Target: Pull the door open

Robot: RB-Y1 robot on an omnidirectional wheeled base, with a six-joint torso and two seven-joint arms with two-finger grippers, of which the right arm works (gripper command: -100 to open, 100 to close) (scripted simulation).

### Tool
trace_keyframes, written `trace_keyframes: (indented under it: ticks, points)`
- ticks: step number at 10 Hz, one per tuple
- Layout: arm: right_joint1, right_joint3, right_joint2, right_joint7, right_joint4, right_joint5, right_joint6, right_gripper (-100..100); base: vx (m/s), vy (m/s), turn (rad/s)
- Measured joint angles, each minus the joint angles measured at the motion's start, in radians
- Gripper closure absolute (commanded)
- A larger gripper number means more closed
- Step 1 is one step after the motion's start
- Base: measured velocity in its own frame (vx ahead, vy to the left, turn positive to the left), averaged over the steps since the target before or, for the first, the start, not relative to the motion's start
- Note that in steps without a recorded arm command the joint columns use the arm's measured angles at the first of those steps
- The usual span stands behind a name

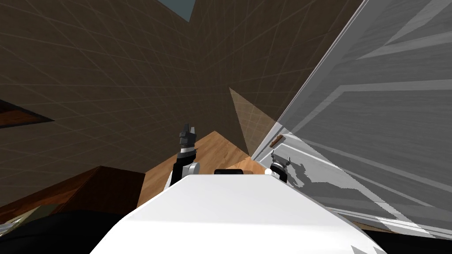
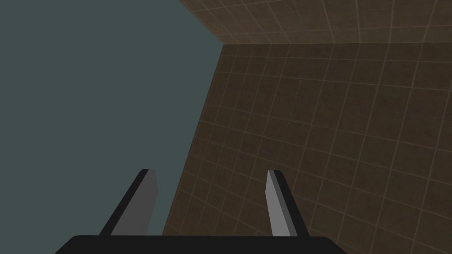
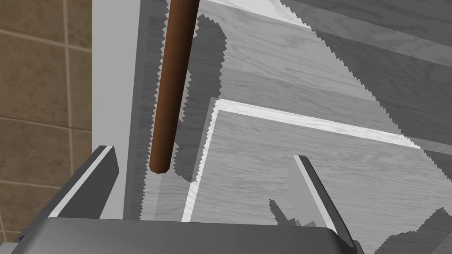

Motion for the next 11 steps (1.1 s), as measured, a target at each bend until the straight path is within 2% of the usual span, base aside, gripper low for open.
trace_keyframes:
  ticks: [2, 3, 4, 7, 8, 9, 10, 11]
  points:
    - [-0.003, -0.011, -0.001, -0.029, 0.028, -0.026, -0.010, -100, -0.022, -0.057, 0.223]
    - [-0.018, -0.012, -0.010, -0.053, 0.072, -0.036, -0.025, -100, -0.026, -0.056, 0.353]
    - [-0.020, -0.019, -0.011, -0.074, 0.091, -0.053, -0.033, -100, -0.016, -0.083, 0.404]
    - [-0.046, -0.036, -0.020, -0.133, 0.175, -0.096, -0.060, -100, -0.026, -0.063, 0.269]
    - [-0.043, -0.043, -0.018, -0.143, 0.176, -0.110, -0.061, -100, -0.026, -0.045, 0.270]
    - [-0.048, -0.050, -0.018, -0.151, 0.188, -0.123, -0.062, -100, -0.010, -0.022, 0.047]
    - [-0.049, -0.050, -0.018, -0.153, 0.190, -0.124, -0.062, -100, 0.127, -0.038, -0.176]
    - [-0.045, -0.034, -0.030, -0.169, 0.200, -0.123, -0.066, -100, 0.195, -0.025, -0.122]
